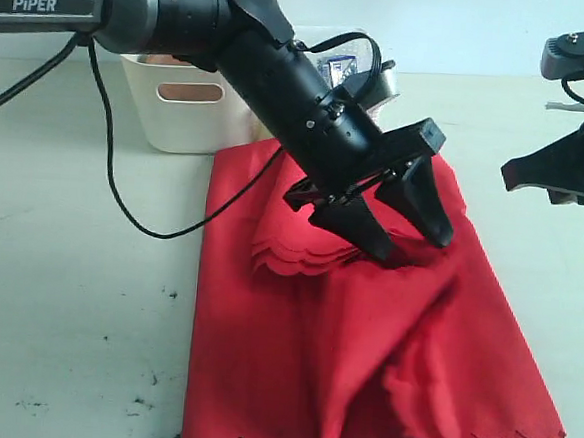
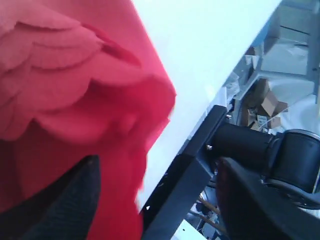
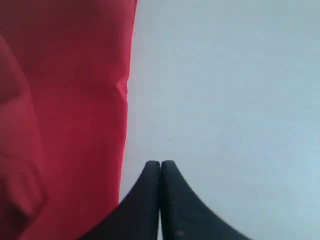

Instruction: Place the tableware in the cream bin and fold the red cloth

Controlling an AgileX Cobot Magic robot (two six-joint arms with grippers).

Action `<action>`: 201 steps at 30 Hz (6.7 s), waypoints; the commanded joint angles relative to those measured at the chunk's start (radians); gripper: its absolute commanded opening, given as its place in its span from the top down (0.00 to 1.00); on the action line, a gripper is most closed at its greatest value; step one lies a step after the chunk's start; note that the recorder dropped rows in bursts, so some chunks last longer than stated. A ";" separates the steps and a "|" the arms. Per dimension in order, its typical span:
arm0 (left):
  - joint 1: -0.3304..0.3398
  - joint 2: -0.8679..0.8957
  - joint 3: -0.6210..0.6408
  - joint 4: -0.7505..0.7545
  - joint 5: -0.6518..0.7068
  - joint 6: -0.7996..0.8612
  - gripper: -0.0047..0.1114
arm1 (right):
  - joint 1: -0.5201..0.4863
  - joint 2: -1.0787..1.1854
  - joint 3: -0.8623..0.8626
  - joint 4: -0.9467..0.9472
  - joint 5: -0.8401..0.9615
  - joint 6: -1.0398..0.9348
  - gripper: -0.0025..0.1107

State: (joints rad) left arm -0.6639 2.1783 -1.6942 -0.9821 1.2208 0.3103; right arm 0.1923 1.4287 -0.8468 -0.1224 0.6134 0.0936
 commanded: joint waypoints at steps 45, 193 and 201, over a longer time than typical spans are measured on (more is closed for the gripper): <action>0.145 0.133 -0.085 -0.459 -0.117 0.108 0.40 | -0.005 -0.008 0.001 0.108 -0.056 -0.023 0.98; 0.376 -1.857 1.170 1.109 -0.368 -0.474 0.96 | 0.366 0.663 -0.456 0.257 0.165 -0.068 0.98; 0.376 -1.857 1.170 1.109 -0.368 -0.474 0.96 | 0.328 0.663 -0.372 0.164 0.195 0.056 0.98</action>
State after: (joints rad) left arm -0.2900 0.3266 -0.5261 0.1230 0.8659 -0.1544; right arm 0.5481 2.0791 -1.2708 0.0908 0.7790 0.1232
